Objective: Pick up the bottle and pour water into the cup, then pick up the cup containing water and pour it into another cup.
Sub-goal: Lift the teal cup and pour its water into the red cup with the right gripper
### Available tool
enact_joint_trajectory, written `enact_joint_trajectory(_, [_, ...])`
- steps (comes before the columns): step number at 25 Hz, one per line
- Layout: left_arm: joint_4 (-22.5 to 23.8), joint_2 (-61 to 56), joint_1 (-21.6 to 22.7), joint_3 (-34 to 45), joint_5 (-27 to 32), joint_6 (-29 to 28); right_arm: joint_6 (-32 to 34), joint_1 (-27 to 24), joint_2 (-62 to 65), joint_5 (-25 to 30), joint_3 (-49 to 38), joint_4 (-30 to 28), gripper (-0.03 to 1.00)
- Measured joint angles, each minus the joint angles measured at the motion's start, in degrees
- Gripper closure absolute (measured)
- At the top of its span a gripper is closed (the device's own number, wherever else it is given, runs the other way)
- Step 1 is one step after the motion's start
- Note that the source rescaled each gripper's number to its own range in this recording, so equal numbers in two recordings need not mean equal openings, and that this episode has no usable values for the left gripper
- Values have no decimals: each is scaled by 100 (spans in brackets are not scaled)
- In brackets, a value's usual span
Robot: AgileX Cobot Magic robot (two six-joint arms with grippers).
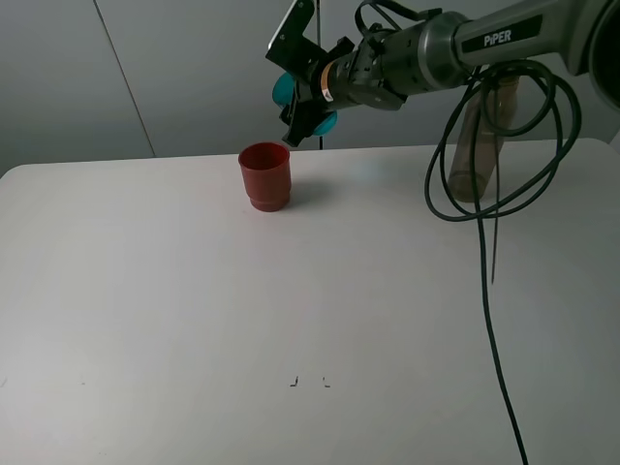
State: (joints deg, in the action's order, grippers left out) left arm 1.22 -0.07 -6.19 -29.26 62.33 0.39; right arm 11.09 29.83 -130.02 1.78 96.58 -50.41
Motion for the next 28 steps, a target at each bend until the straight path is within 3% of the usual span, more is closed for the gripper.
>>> enact_joint_trajectory(16, [0,0,0,0,0,0,-164,14,-101,-113,69,-522,85])
enact_joint_trajectory(28, [0,0,0,0,0,0,-846,76,-101,27,69,-694,85])
